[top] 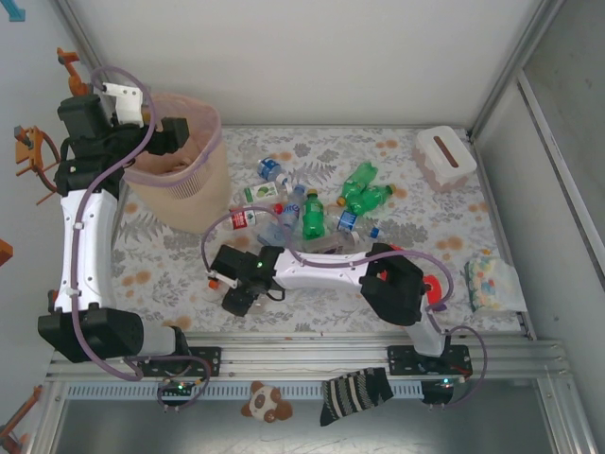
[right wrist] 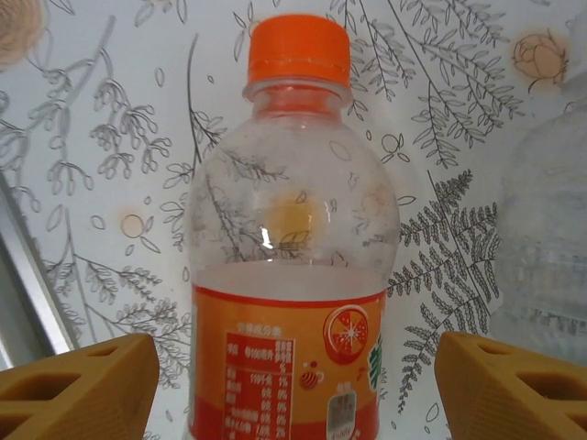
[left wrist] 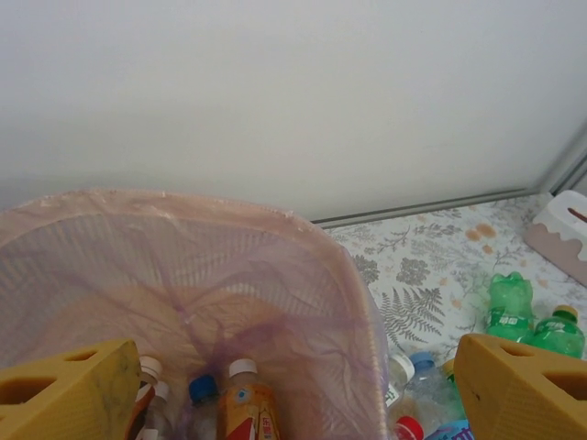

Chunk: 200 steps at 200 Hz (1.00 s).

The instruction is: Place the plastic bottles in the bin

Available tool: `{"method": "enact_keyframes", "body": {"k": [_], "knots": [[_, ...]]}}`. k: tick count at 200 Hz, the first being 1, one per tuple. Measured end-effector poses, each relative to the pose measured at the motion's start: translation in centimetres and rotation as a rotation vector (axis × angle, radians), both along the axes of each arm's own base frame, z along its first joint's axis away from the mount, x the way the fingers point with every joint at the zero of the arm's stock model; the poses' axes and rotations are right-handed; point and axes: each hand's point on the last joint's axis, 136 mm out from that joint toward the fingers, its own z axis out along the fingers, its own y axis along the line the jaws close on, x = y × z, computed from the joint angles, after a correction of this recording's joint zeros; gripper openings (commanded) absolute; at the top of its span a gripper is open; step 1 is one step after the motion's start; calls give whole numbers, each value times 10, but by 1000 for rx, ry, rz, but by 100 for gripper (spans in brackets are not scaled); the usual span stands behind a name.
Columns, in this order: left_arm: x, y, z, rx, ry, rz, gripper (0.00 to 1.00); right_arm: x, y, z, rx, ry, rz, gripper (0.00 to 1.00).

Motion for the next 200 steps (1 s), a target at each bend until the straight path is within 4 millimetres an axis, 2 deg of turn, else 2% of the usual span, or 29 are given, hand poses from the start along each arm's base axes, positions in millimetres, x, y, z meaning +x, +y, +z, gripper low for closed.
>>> {"method": "enact_keyframes", "body": {"k": [47, 97, 163, 200], "knots": [[0, -1, 3, -8, -10, -7, 88, -1, -13, -23, -97, 11, -7, 81], [0, -3, 4, -12, -11, -16, 88, -5, -22, -18, -144, 35, -3, 87], [-1, -4, 4, -20, -8, -17, 88, -14, -29, -21, -194, 58, 30, 86], [-1, -4, 3, -23, -6, -16, 88, -21, -32, -30, -230, 62, 57, 82]]}}
